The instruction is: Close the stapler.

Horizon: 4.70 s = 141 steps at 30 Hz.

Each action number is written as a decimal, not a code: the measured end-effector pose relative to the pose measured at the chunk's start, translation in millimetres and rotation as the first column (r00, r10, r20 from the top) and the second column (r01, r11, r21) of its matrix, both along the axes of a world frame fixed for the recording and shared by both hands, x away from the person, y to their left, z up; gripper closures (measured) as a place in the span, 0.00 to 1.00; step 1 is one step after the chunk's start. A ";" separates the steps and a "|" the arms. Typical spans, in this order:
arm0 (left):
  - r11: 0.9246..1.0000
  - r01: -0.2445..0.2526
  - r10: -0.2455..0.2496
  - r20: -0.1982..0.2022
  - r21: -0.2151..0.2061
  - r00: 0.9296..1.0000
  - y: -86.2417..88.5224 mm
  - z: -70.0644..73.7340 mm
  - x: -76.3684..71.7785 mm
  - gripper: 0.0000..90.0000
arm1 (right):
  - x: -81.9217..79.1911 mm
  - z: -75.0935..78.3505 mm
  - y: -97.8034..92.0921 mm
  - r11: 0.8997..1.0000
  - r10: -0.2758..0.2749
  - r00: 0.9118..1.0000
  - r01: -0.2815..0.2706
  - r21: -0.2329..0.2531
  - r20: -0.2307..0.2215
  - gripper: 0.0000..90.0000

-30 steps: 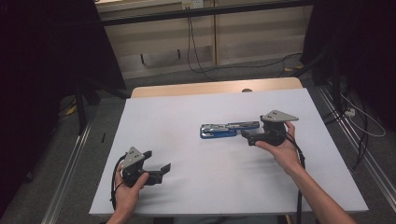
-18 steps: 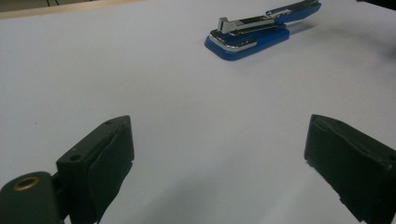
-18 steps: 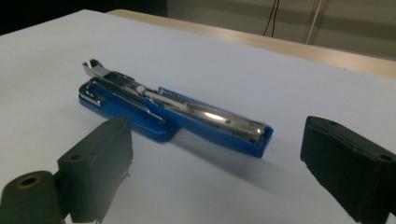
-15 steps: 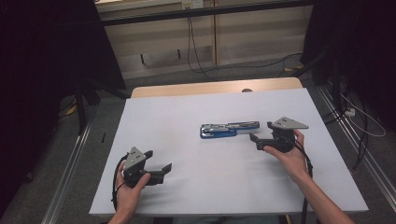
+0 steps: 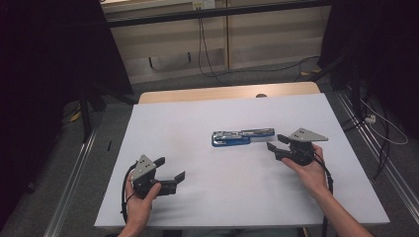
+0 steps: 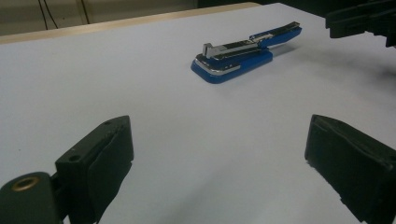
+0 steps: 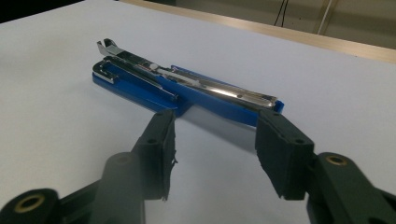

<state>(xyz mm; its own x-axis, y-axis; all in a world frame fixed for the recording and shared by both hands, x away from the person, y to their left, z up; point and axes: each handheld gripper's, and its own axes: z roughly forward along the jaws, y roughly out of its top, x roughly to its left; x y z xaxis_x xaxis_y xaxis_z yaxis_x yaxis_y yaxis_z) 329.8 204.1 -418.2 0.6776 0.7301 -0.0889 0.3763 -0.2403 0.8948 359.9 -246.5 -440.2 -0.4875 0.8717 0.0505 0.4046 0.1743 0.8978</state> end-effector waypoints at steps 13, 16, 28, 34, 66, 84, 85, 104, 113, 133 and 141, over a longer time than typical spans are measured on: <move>0.998 0.034 -0.037 0.055 0.049 0.998 -38.3 2.3 17.9 0.08 | -0.1 -1.0 1.1 0.998 0.052 0.999 -0.052 0.031 0.000 1.00; 0.996 0.046 -0.050 0.054 0.076 0.997 -44.2 -2.9 22.7 0.08 | 1.9 -1.3 0.1 0.998 0.057 0.998 -0.057 0.035 0.003 1.00; 0.996 0.050 -0.053 0.033 0.073 0.998 -69.7 -9.9 52.8 0.08 | 3.1 -4.0 2.9 0.998 0.063 0.998 -0.062 0.013 -0.024 1.00; 0.994 0.081 -0.083 0.025 0.069 0.996 -82.2 -7.5 65.7 0.08 | 2.5 -3.3 2.4 0.998 0.059 0.998 -0.058 0.027 -0.029 1.00; 0.990 0.131 -0.130 -0.025 0.056 0.991 -118.1 -13.2 106.2 0.68 | 6.5 -7.6 2.0 0.999 0.032 0.998 -0.032 0.014 -0.050 1.00; 0.962 0.227 -0.218 -0.073 0.151 0.973 -131.6 -27.4 115.8 1.00 | 15.1 -10.0 5.0 0.998 0.044 0.996 -0.048 -0.050 -0.075 1.00; 0.961 0.229 -0.220 -0.073 0.158 0.973 -131.6 -27.5 116.3 1.00 | 15.2 -10.5 5.0 0.997 0.044 0.996 -0.049 -0.055 -0.078 1.00; 0.970 0.208 -0.196 -0.100 0.130 0.976 -128.4 -33.7 124.7 1.00 | 19.5 -14.1 5.6 0.995 0.046 0.992 -0.056 -0.087 -0.119 1.00; 0.964 0.210 -0.201 -0.070 0.162 0.977 -130.5 -33.9 124.5 1.00 | 31.7 -8.8 6.1 0.993 0.055 0.986 -0.070 -0.094 -0.158 1.00; 0.964 0.223 -0.212 -0.090 0.142 0.973 -128.9 -33.9 127.1 1.00 | 44.9 -18.5 5.5 0.991 -0.044 0.970 0.012 -0.132 -0.240 1.00; 0.963 0.225 -0.215 -0.083 0.148 0.973 -128.5 -34.2 127.4 1.00 | 48.7 -19.4 4.6 0.991 -0.061 0.970 0.031 -0.129 -0.235 1.00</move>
